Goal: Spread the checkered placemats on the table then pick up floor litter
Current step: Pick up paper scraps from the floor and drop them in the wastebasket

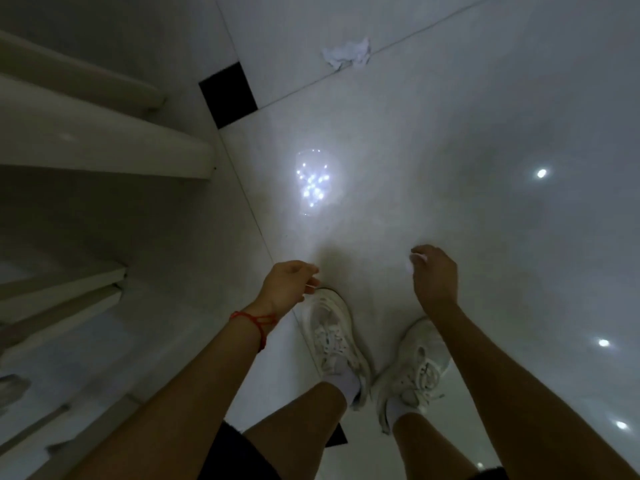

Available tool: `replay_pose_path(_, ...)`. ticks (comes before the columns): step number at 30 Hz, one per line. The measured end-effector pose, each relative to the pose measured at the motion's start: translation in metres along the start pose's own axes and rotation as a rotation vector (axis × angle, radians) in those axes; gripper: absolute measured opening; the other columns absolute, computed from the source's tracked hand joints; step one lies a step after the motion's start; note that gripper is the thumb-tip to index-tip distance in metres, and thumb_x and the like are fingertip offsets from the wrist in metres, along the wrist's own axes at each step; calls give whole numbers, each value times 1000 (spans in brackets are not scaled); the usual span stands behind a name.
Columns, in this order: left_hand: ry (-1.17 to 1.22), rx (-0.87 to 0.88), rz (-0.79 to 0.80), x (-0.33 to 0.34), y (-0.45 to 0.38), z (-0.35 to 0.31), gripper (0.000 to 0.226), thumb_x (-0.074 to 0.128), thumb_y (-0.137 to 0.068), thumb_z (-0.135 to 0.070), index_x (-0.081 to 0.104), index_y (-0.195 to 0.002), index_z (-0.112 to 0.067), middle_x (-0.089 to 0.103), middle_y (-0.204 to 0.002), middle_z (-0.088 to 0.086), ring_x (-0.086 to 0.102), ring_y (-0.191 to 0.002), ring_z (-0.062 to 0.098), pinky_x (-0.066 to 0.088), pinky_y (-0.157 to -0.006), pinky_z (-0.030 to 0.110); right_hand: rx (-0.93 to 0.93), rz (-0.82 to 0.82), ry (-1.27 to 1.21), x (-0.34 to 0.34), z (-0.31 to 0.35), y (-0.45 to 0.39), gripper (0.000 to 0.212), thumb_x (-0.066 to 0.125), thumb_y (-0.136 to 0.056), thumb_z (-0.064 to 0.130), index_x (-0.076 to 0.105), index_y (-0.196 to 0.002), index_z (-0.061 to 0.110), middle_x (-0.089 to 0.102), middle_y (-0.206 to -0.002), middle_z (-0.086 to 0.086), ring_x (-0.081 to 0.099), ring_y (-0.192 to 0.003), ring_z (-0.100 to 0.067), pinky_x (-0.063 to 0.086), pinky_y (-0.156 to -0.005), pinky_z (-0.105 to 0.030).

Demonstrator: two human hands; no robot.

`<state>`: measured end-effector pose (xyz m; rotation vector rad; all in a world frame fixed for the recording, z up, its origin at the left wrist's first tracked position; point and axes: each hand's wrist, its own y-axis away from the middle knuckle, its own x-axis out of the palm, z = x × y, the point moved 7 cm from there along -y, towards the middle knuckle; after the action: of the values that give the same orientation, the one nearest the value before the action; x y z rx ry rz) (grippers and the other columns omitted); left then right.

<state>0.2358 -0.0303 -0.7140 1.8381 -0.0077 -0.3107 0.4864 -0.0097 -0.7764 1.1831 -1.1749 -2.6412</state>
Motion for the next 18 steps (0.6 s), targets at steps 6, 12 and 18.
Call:
replay_pose_path(6,67,77,66,-12,93,-74,19,45,-94,-13,62,-100,-6,61,-77,3,55,-70,15,45,-59,19,66,-143,-250,-100,73,65,15,59,-84,2,69,-94,-2,69,-102,-19,65,-96,-29,41,-85,-21)
replay_pose_path(12,47,218,75,-43,168,-171,18,44,-94,-14,62,-96,-9,62,-78,0,56,-70,12,42,-60,19,173,-232,-379,-199,144,95,15,65,-79,4,71,-92,2,70,-101,-17,65,-97,-31,46,-85,-30)
replay_pose_path(18,-5,269,34,-59,170,-237,18,44,-94,-12,61,-89,-11,61,-78,1,56,-69,11,43,-57,16,129,-211,-371,-253,205,68,23,65,-79,4,67,-102,0,68,-108,-20,63,-101,-33,43,-86,-30)
